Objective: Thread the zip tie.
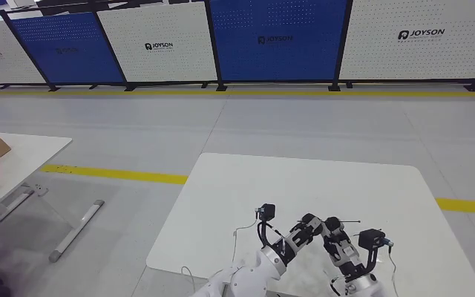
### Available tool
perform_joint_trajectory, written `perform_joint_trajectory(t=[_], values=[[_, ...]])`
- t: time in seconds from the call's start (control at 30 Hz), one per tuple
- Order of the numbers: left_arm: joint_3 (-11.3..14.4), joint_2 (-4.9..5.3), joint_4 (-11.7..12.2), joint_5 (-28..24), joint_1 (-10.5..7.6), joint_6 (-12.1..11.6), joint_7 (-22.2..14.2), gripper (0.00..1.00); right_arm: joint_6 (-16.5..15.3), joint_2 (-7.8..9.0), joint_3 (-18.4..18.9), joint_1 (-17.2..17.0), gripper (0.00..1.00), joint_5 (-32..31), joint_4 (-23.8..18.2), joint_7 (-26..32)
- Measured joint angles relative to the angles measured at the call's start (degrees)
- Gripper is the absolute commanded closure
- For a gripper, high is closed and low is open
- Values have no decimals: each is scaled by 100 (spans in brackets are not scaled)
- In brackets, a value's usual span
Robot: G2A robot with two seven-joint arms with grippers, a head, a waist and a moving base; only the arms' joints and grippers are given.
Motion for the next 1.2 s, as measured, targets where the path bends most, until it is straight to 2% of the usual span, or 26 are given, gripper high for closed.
perform_joint_trajectory(t=[0.67, 0.87, 1.1, 1.2], values=[[-7, -16, 44, 7, 3, 8, 13, 100, -51, -14, 21, 9, 89, 20, 29, 39], [-12, -19, 52, 2, 3, 7, 12, 100, -53, -17, 26, 6, 89, -7, 29, 31], [-20, -24, 62, -3, 4, 8, 18, 100, -56, -21, 30, 0, 100, -33, 32, 28], [-23, -26, 66, -12, 5, -3, 12, 100, -73, -23, 30, 1, 100, -39, 38, 12]])
